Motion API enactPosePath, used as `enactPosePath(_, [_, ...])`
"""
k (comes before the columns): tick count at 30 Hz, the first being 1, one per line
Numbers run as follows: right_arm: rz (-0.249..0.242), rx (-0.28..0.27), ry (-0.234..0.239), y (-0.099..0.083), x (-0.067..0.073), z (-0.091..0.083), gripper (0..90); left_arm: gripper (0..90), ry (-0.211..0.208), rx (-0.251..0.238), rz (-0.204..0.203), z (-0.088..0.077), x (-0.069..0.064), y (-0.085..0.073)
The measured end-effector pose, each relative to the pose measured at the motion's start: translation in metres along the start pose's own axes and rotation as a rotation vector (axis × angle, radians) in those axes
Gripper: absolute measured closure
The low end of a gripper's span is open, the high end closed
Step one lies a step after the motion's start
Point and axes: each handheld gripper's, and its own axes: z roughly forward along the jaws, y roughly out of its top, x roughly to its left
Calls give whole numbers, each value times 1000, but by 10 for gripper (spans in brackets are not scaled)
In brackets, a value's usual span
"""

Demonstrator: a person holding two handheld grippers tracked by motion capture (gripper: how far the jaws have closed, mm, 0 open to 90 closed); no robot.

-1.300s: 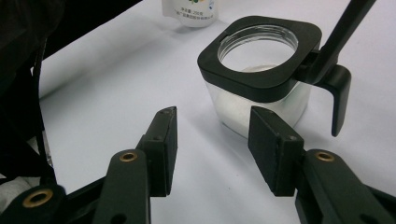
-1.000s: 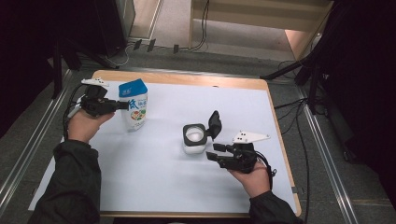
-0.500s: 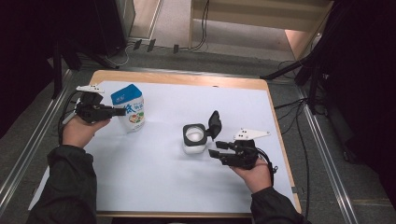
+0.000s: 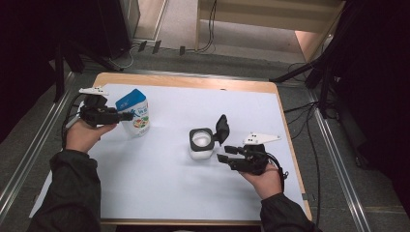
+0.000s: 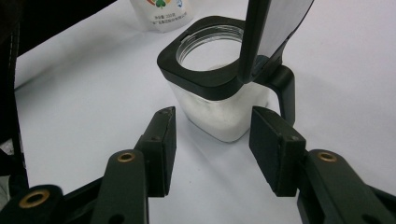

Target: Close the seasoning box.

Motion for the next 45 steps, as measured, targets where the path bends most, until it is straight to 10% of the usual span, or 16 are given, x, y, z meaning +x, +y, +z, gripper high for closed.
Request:
enactPosePath(7, [-3, -4, -11, 3, -4, -3, 531, 458, 19, -8, 7, -4, -4, 0])
enactPosePath(23, [34, -27, -75, 11, -29, -13, 579, 433, 46, 33, -16, -14, -6, -21])
enactPosePath(45, [118, -45, -48, 39, -58, 14, 900, 428, 49, 56, -27, -13, -16, -49])
